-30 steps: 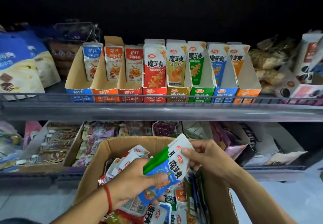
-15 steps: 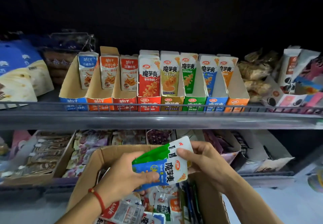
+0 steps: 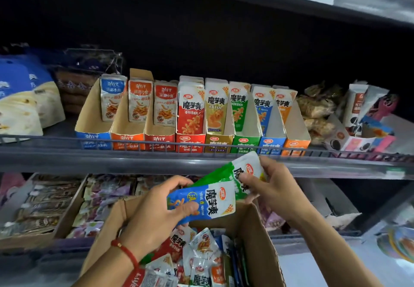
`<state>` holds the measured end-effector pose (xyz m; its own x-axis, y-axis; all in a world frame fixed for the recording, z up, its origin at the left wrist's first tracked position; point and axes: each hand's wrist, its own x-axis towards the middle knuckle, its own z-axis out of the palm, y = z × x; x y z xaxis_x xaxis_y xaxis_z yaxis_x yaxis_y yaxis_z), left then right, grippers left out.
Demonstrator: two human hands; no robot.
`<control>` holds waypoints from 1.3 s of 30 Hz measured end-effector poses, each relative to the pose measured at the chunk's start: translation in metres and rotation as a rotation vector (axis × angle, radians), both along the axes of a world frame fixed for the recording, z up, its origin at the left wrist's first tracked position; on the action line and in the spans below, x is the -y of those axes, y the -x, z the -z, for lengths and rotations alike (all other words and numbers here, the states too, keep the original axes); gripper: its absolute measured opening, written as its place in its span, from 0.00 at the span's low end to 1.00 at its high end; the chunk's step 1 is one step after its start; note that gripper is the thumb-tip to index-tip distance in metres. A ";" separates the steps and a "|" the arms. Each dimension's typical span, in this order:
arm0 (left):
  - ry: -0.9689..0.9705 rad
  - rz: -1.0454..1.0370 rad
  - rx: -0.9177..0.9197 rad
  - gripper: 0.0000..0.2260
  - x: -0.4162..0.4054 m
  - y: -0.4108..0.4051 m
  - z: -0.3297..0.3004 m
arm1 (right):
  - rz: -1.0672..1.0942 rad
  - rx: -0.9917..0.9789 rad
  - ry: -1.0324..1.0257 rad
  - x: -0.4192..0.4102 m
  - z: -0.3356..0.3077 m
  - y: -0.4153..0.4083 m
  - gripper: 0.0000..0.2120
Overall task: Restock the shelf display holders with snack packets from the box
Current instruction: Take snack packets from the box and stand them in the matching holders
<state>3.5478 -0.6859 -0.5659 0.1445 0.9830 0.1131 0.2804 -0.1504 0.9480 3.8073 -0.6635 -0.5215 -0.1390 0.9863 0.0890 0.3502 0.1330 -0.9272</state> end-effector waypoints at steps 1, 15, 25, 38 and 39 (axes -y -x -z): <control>-0.016 -0.019 0.013 0.09 -0.002 0.003 -0.004 | 0.040 0.030 -0.065 -0.005 -0.013 -0.005 0.10; -0.025 -0.315 0.481 0.13 -0.047 0.034 -0.032 | 0.355 0.819 -0.454 -0.155 -0.124 -0.029 0.11; 0.038 -0.328 0.537 0.11 -0.057 0.057 -0.030 | 0.262 1.165 -0.332 -0.211 -0.113 0.004 0.20; 0.135 -0.240 0.642 0.11 -0.055 0.054 -0.031 | 0.492 0.892 -0.720 -0.196 -0.086 0.014 0.15; 0.140 -0.233 0.643 0.10 -0.055 0.052 -0.030 | 0.473 0.719 -0.741 -0.178 -0.083 0.021 0.10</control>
<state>3.4954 -0.6314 -0.5360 -0.1247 0.9919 -0.0245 -0.3327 -0.0185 0.9428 3.7863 -0.4852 -0.4389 -0.0215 0.6910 0.7226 0.9304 0.2784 -0.2385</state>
